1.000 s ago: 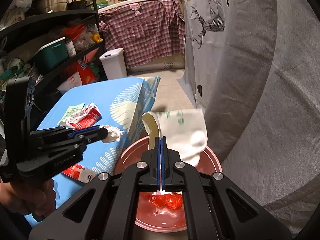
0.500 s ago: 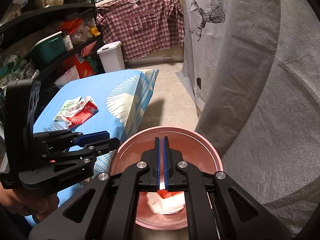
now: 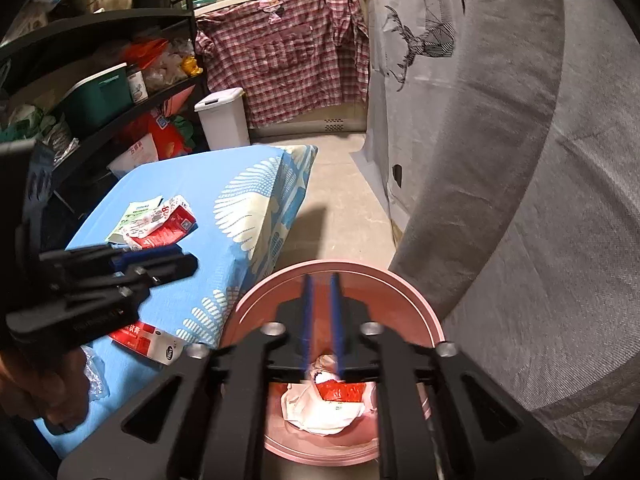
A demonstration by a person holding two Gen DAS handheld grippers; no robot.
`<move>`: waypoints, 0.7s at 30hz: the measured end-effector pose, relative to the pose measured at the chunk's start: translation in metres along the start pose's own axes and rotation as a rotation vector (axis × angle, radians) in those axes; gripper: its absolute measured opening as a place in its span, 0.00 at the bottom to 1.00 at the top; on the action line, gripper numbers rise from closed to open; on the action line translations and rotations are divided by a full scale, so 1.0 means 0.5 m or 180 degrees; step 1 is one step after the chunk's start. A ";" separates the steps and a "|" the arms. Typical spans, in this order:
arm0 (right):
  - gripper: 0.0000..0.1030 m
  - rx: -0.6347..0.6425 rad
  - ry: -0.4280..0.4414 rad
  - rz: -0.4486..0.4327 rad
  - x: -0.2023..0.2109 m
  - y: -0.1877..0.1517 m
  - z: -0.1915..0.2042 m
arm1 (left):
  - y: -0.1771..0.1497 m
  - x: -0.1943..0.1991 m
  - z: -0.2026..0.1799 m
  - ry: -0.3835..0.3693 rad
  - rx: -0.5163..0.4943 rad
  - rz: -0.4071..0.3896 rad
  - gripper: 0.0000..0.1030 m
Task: Collect trash
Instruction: 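Open the left tool to drop the tissue while the right tool drops the paper bag into the bin, then move both open tools from the bin back over the remaining trash on the table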
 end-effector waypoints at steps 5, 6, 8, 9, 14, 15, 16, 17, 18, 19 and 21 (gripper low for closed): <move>0.58 0.0082 0.0035 -0.0137 0.014 0.011 0.023 | 0.012 0.040 0.050 0.0083 0.0070 -0.0107 0.24; 0.58 0.0089 0.0049 -0.0151 0.016 0.013 0.028 | 0.015 0.046 0.058 0.0104 0.0088 -0.0123 0.24; 0.58 0.0126 0.0054 -0.0172 0.019 0.016 0.039 | 0.019 0.064 0.086 0.0170 0.0142 -0.0160 0.24; 0.58 0.0152 0.0046 -0.0179 0.020 0.016 0.044 | 0.020 0.072 0.099 0.0195 0.0170 -0.0177 0.24; 0.58 0.0228 0.0070 -0.0211 0.024 0.020 0.082 | 0.028 0.111 0.173 0.0358 0.0344 -0.0275 0.24; 0.58 0.0235 0.0082 -0.0221 0.024 0.022 0.088 | 0.028 0.121 0.194 0.0408 0.0381 -0.0298 0.24; 0.58 0.0248 0.0100 -0.0237 0.025 0.025 0.099 | 0.029 0.127 0.206 0.0436 0.0400 -0.0310 0.24; 0.58 0.0258 0.0117 -0.0250 0.024 0.027 0.108 | 0.028 0.138 0.228 0.0479 0.0442 -0.0331 0.24; 0.58 0.0267 0.0133 -0.0259 0.024 0.028 0.114 | 0.028 0.145 0.241 0.0503 0.0476 -0.0342 0.24; 0.58 0.0280 0.0151 -0.0265 0.024 0.028 0.124 | 0.027 0.152 0.257 0.0531 0.0513 -0.0352 0.24; 0.57 0.0324 0.0189 -0.0267 0.020 0.030 0.145 | 0.025 0.172 0.293 0.0596 0.0587 -0.0384 0.24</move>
Point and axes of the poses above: each gripper's, at about its wrist camera, not at the fingertips, and x roughly against the way its jaws point, z to its left, y to its top, the point moved 7 cm from there along -x, roughly the way its jaws point, and after that the axes turned 7 degrees about y, right-handed, at the moved point
